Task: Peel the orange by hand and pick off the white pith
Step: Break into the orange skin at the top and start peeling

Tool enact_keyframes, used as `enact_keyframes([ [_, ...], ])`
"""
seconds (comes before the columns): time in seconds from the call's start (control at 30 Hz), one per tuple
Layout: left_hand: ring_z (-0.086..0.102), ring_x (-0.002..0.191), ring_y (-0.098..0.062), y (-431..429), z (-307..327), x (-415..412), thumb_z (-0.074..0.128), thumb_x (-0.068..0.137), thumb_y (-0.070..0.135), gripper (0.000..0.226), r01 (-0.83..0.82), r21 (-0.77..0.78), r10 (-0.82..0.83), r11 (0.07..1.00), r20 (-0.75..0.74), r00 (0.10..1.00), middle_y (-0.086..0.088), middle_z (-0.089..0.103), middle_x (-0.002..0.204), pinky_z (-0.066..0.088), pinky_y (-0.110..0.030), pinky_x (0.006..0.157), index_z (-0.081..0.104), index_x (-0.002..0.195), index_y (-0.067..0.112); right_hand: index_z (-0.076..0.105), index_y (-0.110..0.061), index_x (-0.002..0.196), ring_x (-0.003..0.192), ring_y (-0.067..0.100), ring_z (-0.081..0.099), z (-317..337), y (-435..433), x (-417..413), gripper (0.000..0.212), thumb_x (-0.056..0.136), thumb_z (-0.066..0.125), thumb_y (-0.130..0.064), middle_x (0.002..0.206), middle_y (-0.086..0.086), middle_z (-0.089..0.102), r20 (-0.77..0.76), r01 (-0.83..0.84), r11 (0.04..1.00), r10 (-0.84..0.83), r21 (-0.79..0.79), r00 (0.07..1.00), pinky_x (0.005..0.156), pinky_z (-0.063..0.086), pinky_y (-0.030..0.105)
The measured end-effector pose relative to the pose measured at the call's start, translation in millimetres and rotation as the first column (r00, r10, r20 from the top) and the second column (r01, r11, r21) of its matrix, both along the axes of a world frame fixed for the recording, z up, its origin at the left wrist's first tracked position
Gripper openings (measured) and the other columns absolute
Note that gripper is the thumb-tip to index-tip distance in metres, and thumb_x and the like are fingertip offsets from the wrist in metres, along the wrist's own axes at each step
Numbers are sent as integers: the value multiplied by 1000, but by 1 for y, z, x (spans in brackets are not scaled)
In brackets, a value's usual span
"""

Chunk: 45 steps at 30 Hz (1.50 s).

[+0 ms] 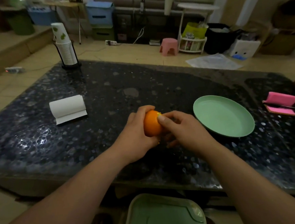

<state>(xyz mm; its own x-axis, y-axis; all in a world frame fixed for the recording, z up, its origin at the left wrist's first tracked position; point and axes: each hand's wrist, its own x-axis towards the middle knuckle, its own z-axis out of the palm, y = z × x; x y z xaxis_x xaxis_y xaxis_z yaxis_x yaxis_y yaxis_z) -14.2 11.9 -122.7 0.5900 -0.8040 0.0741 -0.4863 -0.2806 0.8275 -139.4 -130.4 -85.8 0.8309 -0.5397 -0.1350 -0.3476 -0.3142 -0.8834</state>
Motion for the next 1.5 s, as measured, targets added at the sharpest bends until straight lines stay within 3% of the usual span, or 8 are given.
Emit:
enact_keyframes([
  [0.13, 54, 124, -19, -1, 8, 4, 74, 89, 42, 88, 23, -24, -29, 999, -302, 953, 5, 33, 150, 50, -42, 105, 19, 157, 58, 72, -18, 111, 78, 21, 79, -3, -2, 1, 27, 109, 56, -40, 94, 9, 78, 39, 58, 997, -60, 50, 997, 67, 64, 34],
  [0.23, 63, 119, -24, -9, 15, 0, 52, 101, 64, 57, -180, -90, 84, 980, -632, 770, -1, 52, 147, 54, -46, 98, 42, 153, 42, 72, -17, 102, 78, 25, 79, -5, -2, 3, 28, 110, 52, -35, 90, 12, 78, 68, 76, 996, -79, 47, 995, 69, 65, 42],
  [0.33, 74, 109, -30, -17, 15, -2, 58, 89, 80, 62, -281, -65, 137, 958, -754, 642, -8, 71, 127, 62, -52, 91, 62, 128, 32, 72, -24, 100, 81, 22, 78, -7, 2, 9, 30, 107, 50, -44, 90, 4, 76, 40, -2, 996, 6, -90, 999, 77, 66, 52],
  [0.6, 74, 90, -29, -25, 16, 0, 75, 88, 60, 50, -344, 23, 225, 939, -798, 560, -16, 74, 116, 59, -35, 64, 68, 117, 19, 72, -31, 117, 72, 6, 66, -4, 0, 1, 25, 110, 49, -37, 85, -8, 73, -85, -169, 929, 149, -329, 985, 68, 56, 34],
  [0.83, 71, 85, -28, -32, 9, -3, 76, 85, 59, 57, -380, 7, 221, 925, -824, 522, -18, 73, 118, 56, -33, 58, 67, 123, 18, 72, -31, 106, 71, 7, 67, -10, -3, 5, 19, 106, 53, -33, 83, -6, 71, -42, -120, 954, 112, -275, 993, 63, 49, 28],
  [1.07, 74, 79, -26, -26, 15, 3, 74, 89, 54, 56, -386, 13, 183, 922, -894, 409, -14, 76, 104, 54, -30, 50, 67, 127, 13, 71, -24, 130, 78, 8, 72, -14, -14, 7, 26, 111, 54, -30, 89, -2, 77, 35, -164, 986, 165, -39, 986, 72, 58, 28],
  [1.17, 74, 84, -28, -25, 15, 4, 75, 88, 57, 58, -369, 1, 165, 929, -895, 414, -14, 76, 106, 55, -30, 51, 66, 128, 16, 72, -26, 127, 78, 11, 72, -12, -14, 7, 27, 109, 56, -40, 88, -3, 76, 48, -145, 989, 145, 8, 988, 70, 58, 30],
  [1.5, 75, 104, -34, -24, 19, 1, 79, 84, 60, 59, -334, 3, 174, 942, -860, 481, -15, 72, 124, 65, -45, 78, 64, 126, 21, 65, -34, 135, 72, 3, 68, 2, -5, 2, 31, 106, 56, -32, 89, -10, 72, -99, -171, 923, 145, -346, 984, 65, 54, 27],
])
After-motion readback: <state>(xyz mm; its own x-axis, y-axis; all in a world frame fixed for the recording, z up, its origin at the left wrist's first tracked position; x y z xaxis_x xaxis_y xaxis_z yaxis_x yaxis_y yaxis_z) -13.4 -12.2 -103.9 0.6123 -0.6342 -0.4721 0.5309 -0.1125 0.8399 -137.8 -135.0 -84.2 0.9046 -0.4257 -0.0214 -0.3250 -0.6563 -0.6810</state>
